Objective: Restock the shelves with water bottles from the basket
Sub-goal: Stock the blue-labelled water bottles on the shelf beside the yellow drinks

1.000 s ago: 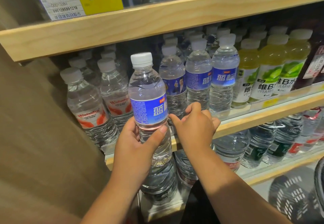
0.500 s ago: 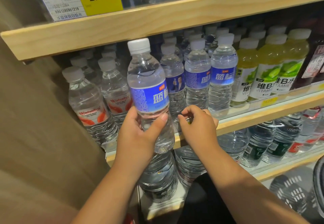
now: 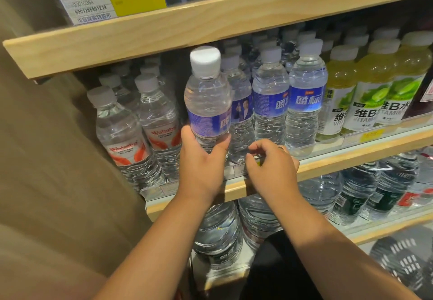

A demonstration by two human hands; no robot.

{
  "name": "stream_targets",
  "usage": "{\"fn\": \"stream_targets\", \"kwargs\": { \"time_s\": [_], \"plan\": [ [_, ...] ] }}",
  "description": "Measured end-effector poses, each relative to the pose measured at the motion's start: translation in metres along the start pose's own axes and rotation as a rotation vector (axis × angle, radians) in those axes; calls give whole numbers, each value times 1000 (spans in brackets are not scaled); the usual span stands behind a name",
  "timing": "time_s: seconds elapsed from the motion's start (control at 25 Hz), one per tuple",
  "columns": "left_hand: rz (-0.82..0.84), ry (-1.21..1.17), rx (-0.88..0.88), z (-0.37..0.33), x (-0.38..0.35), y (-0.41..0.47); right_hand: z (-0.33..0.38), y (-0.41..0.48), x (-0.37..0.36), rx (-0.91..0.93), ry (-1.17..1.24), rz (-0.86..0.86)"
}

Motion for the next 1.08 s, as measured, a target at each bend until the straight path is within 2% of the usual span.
{"fn": "stream_targets", "kwargs": {
  "time_s": [0.16, 0.36, 0.48, 0.68, 0.92, 1.08],
  "plan": [
    [47, 119, 133, 13, -4, 5, 1, 0, 0, 4, 5, -5],
    [8, 90, 274, 18, -8, 9, 1, -1, -1, 7, 5, -21],
    [22, 153, 346, 15, -4, 12, 4, -1, 1, 9, -30, -23],
    [102, 327, 335, 9, 0, 7, 17, -2, 7, 96, -234, -4],
    [140, 776, 223, 11, 6, -16, 30, 4, 11, 162, -433, 94],
    [150, 915, 226, 8, 6, -9, 37, 7, 12, 199, -601, 145]
  ]
}}
Point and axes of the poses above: each hand's wrist, its own y-axis towards the middle knuckle, its own x-axis out of the back of the hand, z = x × y, the point moved 1 cm from there along y, towards the middle knuckle, and after that the axes turned 7 degrees about z, right-handed, at the moved point
